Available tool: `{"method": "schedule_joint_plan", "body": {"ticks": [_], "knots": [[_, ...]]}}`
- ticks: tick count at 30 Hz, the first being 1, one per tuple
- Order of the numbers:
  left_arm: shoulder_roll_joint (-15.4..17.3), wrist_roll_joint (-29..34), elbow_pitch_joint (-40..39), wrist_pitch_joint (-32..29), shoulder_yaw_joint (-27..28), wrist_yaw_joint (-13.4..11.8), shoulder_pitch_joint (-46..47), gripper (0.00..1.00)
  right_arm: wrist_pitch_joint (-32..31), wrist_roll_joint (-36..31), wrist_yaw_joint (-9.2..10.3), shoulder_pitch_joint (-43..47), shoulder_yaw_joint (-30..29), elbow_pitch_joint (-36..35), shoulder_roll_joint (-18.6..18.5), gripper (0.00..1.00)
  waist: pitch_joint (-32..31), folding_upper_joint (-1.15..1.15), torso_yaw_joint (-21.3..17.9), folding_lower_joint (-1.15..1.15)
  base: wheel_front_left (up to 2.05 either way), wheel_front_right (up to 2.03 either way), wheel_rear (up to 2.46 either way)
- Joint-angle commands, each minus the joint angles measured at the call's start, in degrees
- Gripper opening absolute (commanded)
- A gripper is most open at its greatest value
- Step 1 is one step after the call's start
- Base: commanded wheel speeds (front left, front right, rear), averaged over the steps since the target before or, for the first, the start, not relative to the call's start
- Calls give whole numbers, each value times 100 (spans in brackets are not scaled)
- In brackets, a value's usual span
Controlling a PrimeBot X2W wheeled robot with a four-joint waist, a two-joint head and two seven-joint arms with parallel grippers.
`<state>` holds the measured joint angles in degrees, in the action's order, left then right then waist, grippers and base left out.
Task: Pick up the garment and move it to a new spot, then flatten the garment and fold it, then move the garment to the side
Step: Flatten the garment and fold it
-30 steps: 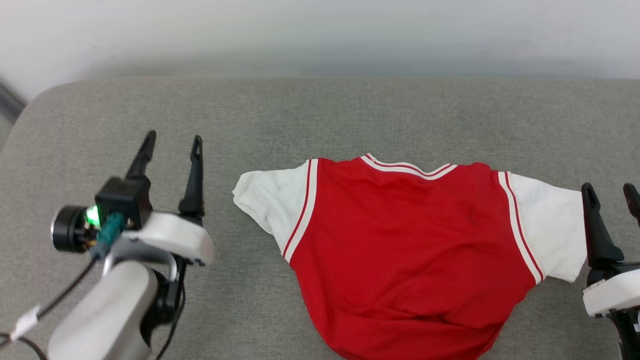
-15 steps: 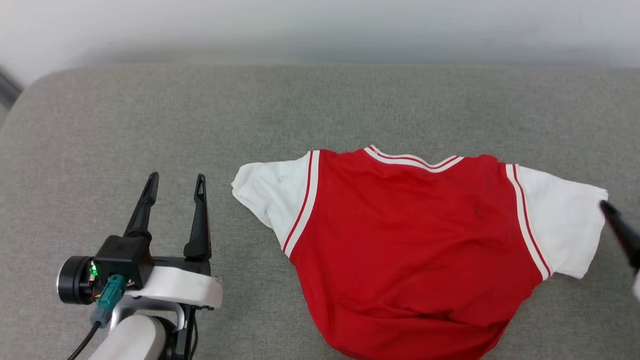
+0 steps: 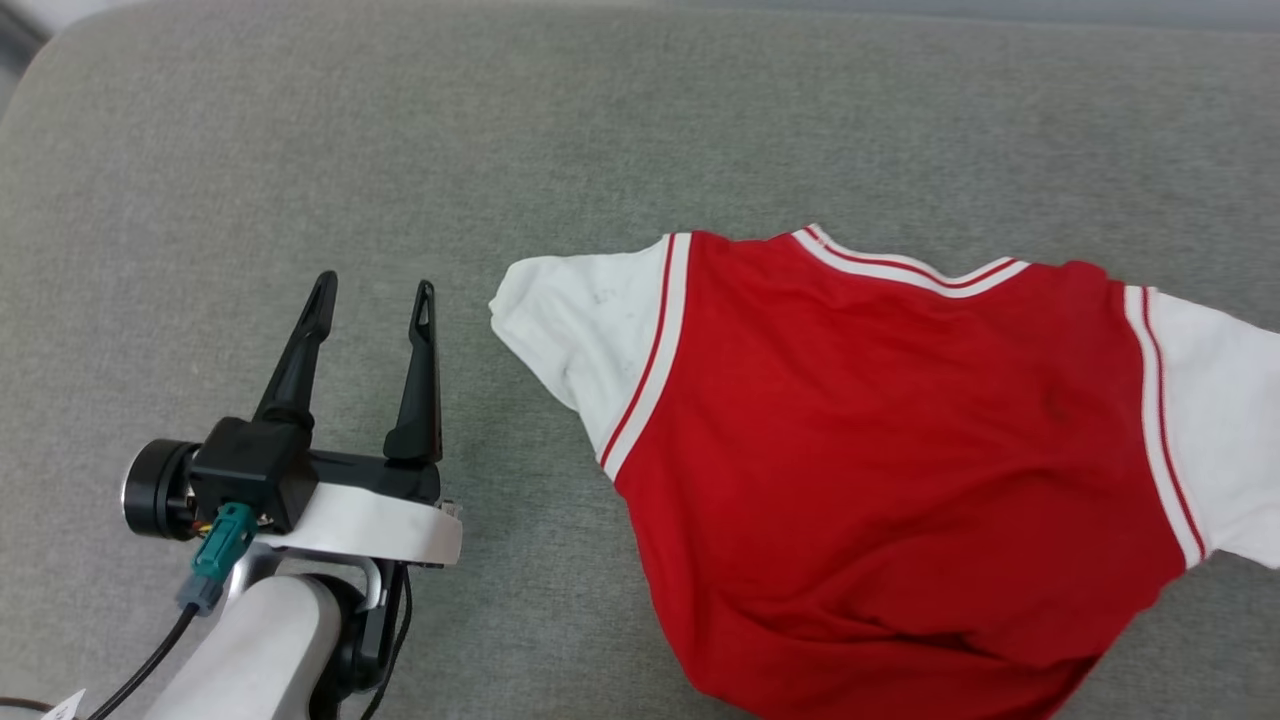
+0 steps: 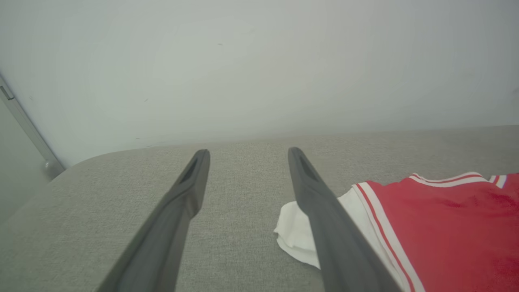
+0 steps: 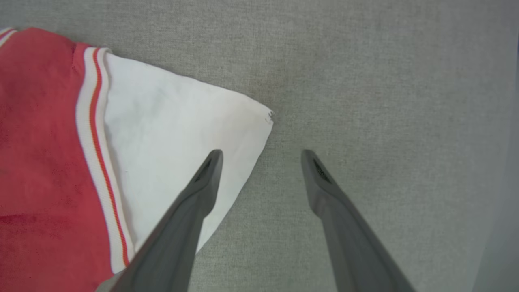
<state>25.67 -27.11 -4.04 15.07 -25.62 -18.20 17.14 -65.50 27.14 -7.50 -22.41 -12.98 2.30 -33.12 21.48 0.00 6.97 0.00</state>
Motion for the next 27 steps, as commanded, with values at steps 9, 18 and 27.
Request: {"method": "schedule_joint_plan", "body": {"ticks": [9,18,27], "knots": [[-119,122,30,14,-38,91,261,100,91,-248,2,-98,-133,814,273,100,392,0,500,0,0,0,0],[52,4,98,-419,-192,320,394,100,346,-159,2,91,20,942,395,0,351,0,469,0,0,0,0],[657,-578,281,-2334,-570,1301,1109,100,435,-28,2,136,135,394,290,0,338,0,93,0,0,0,0]]}}
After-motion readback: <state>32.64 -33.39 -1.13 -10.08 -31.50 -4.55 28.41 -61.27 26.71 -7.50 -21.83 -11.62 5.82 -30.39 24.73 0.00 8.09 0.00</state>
